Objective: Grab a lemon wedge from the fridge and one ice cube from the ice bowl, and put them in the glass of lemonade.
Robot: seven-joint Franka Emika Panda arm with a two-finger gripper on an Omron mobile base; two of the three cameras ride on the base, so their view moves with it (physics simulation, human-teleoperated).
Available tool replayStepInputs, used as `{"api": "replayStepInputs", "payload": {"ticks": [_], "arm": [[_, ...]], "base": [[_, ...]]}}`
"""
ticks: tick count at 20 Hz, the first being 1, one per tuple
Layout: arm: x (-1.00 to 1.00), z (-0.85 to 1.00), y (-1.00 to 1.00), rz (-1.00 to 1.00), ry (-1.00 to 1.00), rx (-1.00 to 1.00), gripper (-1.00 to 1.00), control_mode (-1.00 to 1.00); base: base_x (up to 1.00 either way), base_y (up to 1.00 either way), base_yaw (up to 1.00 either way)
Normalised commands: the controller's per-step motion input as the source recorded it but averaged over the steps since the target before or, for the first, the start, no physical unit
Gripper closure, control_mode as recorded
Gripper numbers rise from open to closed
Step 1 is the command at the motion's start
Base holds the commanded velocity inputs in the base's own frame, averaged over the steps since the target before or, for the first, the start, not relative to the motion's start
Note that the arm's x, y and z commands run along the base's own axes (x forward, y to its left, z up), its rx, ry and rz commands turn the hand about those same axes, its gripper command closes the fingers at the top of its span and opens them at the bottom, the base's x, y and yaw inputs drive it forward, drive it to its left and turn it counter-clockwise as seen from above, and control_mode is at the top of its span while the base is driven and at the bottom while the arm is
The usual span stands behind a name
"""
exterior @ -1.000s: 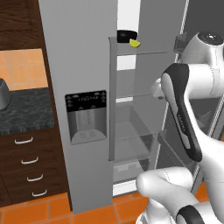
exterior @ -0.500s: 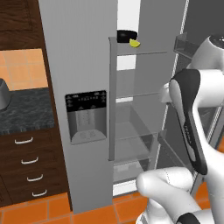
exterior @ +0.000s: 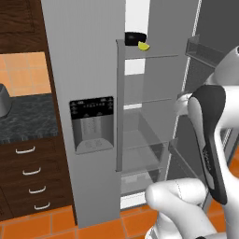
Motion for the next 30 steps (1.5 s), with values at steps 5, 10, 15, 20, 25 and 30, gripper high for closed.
{"api": "replayStepInputs", "payload": {"ticks": [5,10,15,20,25,30], "arm": [[0.01,-0.01,0.00,0.00,-0.07,0.00,-1.00,1.00],[0.00,0.00,0.00,0.00,0.00,0.00,-1.00,1.00],[0.00,0.00,0.00,0.00,0.00,0.00,-1.00,1.00],[0.00,0.00,0.00,0.00,0.00,0.00,-1.00,1.00],[0.00,0.00,0.00,0.00,0.00,0.00,-1.00,1.00],[0.00,0.00,0.00,0.00,0.00,0.00,-1.00,1.00]], "base": [[0.09,0.00,0.00],[0.89,-0.01,-0.16],[0.59,-0.03,-0.17],[0.57,-0.34,-0.03],[0.32,-0.48,0.00],[0.44,0.00,-0.03]]}}
